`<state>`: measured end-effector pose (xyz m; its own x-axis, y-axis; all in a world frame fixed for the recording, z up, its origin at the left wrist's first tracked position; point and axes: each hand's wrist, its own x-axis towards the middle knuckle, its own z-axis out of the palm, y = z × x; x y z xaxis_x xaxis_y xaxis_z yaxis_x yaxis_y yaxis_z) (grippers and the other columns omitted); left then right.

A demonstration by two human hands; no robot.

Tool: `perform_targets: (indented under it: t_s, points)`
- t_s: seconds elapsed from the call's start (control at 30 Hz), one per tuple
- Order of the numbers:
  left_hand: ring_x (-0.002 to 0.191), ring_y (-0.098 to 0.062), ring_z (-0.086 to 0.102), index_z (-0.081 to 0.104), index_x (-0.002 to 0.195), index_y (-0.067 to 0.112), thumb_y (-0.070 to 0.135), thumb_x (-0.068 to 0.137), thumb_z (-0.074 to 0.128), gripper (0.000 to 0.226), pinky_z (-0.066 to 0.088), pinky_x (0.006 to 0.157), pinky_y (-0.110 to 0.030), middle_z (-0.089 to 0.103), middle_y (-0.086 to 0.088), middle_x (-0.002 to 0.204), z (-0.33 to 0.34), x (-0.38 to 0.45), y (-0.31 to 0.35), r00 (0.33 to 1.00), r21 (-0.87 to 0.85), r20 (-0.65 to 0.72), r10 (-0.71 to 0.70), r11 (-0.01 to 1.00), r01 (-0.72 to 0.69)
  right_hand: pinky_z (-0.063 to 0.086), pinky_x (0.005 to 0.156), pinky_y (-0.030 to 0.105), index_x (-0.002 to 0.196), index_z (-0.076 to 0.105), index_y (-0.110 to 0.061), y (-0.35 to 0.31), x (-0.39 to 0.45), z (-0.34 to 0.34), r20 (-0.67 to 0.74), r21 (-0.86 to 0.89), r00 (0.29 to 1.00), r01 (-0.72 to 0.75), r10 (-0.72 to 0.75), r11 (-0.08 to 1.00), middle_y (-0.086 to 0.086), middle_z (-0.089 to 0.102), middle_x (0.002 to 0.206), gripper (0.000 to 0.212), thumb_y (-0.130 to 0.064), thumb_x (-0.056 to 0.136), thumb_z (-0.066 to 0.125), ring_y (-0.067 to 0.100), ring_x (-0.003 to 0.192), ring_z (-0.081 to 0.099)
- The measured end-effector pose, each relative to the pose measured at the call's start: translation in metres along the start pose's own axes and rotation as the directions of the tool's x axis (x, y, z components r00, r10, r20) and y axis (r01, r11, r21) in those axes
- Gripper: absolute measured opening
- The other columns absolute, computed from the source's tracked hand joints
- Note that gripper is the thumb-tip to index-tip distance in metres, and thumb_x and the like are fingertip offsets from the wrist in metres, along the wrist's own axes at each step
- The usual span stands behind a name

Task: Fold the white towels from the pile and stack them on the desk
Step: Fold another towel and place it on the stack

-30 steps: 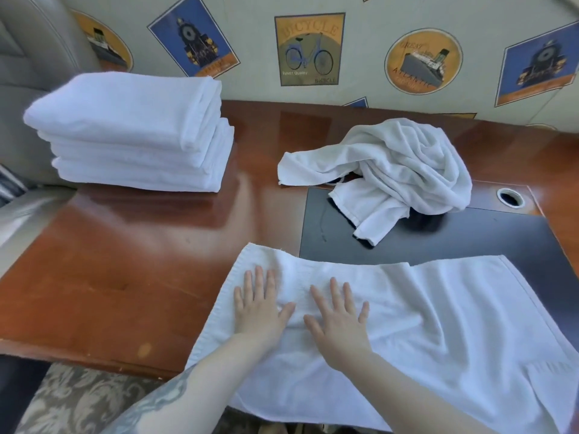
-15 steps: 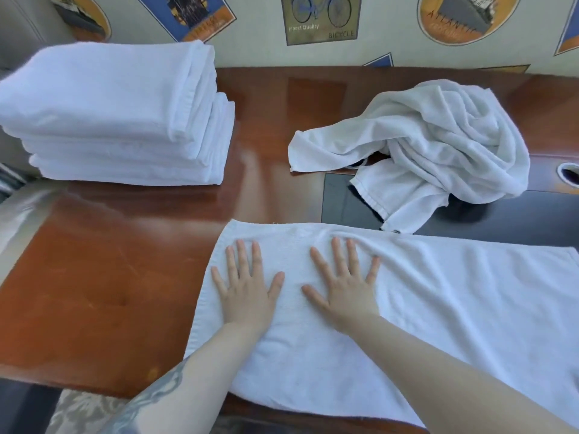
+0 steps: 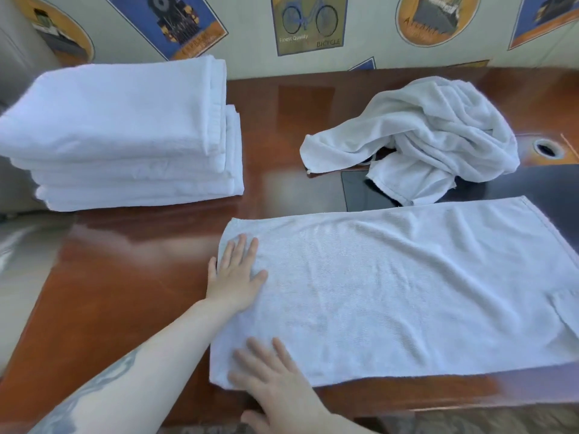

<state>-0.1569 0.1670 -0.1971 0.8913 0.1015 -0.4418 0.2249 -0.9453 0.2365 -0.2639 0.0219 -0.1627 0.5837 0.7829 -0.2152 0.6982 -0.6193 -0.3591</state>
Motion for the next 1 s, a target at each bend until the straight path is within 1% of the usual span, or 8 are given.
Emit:
perform_targets:
  t_s: [0.1,0.23,0.33,0.43,0.53,0.63,0.87,1.0]
  points:
    - [0.147,-0.013,-0.022,-0.009,0.154,0.032,0.047,0.101,0.031,0.068,-0.009,0.118,-0.047,-0.023,0.009,0.160,0.000,0.000,0.002,1.000,0.007,-0.021,0.016,1.000,-0.016,0.022,0.116,0.024,0.151,0.031,-0.025,-0.016,0.036,-0.005,-0.041,0.145,0.984,-0.168,0.175,0.975,-0.001,0.035,0.157,0.047,-0.016,0.104,0.034,0.014,0.142,0.035]
    - [0.149,-0.013,-0.015,0.004,0.156,0.025,0.030,0.101,0.037,0.064,-0.008,0.119,-0.043,-0.013,0.004,0.163,0.002,-0.006,0.013,0.990,-0.034,-0.139,0.025,0.999,-0.030,0.046,0.098,0.032,0.117,0.065,-0.024,0.009,-0.014,-0.016,-0.109,0.599,0.912,-0.256,0.395,0.759,-0.008,0.068,0.118,0.031,-0.021,0.091,0.048,0.011,0.113,0.060]
    - [0.150,-0.015,-0.009,0.012,0.156,0.021,0.021,0.098,0.041,0.064,-0.007,0.119,-0.038,-0.004,0.002,0.164,0.012,-0.021,0.038,0.943,-0.061,-0.296,0.149,0.983,-0.174,0.007,0.123,0.037,0.151,0.032,-0.024,0.060,-0.037,-0.007,-0.129,0.322,0.771,-0.562,0.623,0.762,-0.004,0.018,0.163,0.050,-0.026,0.102,0.037,0.014,0.151,0.010]
    - [0.147,-0.013,-0.020,-0.007,0.155,0.022,0.040,0.102,0.031,0.068,-0.011,0.118,-0.036,-0.015,0.003,0.162,0.036,-0.042,0.070,0.946,-0.037,-0.222,0.236,0.967,-0.250,-0.008,0.121,0.042,0.156,-0.003,-0.034,0.095,-0.064,0.002,-0.082,0.177,0.660,-0.727,0.746,0.663,-0.005,-0.019,0.163,0.060,-0.043,0.104,0.024,0.017,0.149,-0.020]
    - [0.148,-0.016,-0.021,-0.025,0.148,0.023,0.053,0.100,0.019,0.071,-0.010,0.119,-0.040,-0.025,0.004,0.159,0.055,-0.048,0.077,0.969,0.086,-0.186,0.165,0.985,-0.151,-0.001,0.121,0.047,0.155,-0.009,-0.035,0.130,-0.123,0.004,-0.052,0.232,0.396,-0.888,0.917,0.397,-0.002,-0.019,0.163,0.064,-0.052,0.102,0.021,0.024,0.150,-0.017]
    - [0.150,-0.018,-0.012,-0.005,0.156,0.021,0.044,0.101,0.033,0.071,-0.005,0.120,-0.042,-0.014,0.003,0.162,0.047,-0.046,0.085,0.968,-0.003,-0.249,0.036,0.999,-0.038,0.003,0.122,0.046,0.156,-0.004,-0.023,0.173,-0.169,-0.010,-0.063,0.321,0.110,-0.939,0.992,0.124,0.008,-0.008,0.165,0.068,-0.050,0.102,0.026,0.030,0.151,-0.007]
    - [0.148,-0.016,-0.022,-0.008,0.155,0.022,0.037,0.101,0.036,0.071,-0.012,0.118,-0.038,-0.021,0.004,0.161,0.079,-0.056,0.268,0.912,0.045,-0.180,0.370,0.929,-0.368,-0.003,0.123,0.039,0.157,-0.002,-0.029,0.274,-0.219,-0.025,-0.158,0.351,0.410,-0.827,0.899,0.439,-0.001,-0.014,0.164,0.061,-0.038,0.104,0.028,0.019,0.151,-0.014]
    - [0.145,-0.013,-0.027,-0.007,0.156,0.023,0.041,0.101,0.034,0.071,-0.013,0.119,-0.037,-0.028,0.007,0.158,0.120,-0.057,0.356,0.946,-0.032,-0.090,0.310,0.949,-0.314,0.002,0.120,0.039,0.157,0.005,-0.018,0.288,-0.288,-0.003,-0.215,0.500,0.018,-0.857,0.977,0.126,0.011,0.001,0.164,0.075,-0.041,0.097,0.045,0.026,0.151,-0.004]
